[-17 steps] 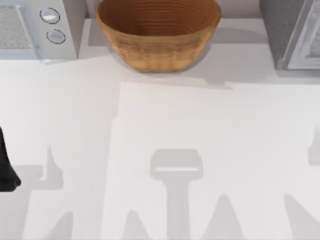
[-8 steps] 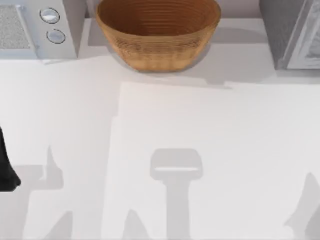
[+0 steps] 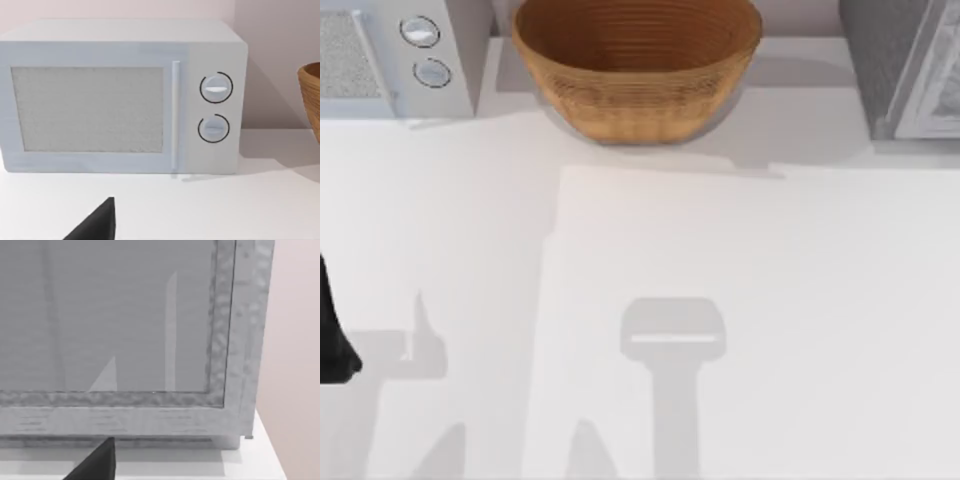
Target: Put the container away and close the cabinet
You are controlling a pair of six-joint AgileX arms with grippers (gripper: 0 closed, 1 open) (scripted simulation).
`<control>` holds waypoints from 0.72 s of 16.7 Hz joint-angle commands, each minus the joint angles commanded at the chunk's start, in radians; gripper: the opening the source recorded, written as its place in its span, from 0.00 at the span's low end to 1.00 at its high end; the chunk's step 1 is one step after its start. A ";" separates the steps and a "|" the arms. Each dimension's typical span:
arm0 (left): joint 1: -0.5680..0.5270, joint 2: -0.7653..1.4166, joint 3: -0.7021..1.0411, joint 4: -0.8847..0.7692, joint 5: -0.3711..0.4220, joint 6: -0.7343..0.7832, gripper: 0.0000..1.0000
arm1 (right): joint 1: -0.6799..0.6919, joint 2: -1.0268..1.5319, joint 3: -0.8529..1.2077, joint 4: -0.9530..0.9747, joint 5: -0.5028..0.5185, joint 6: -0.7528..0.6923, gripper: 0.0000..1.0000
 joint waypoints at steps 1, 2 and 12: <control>0.000 0.000 0.000 0.000 0.000 0.000 1.00 | 0.000 0.000 0.000 0.000 0.000 0.000 1.00; 0.000 0.000 0.000 0.000 0.000 0.000 1.00 | 0.000 0.000 0.000 0.000 0.000 0.000 1.00; 0.000 0.000 0.000 0.000 0.000 0.000 1.00 | -0.019 -0.033 0.341 -0.364 -0.022 0.001 1.00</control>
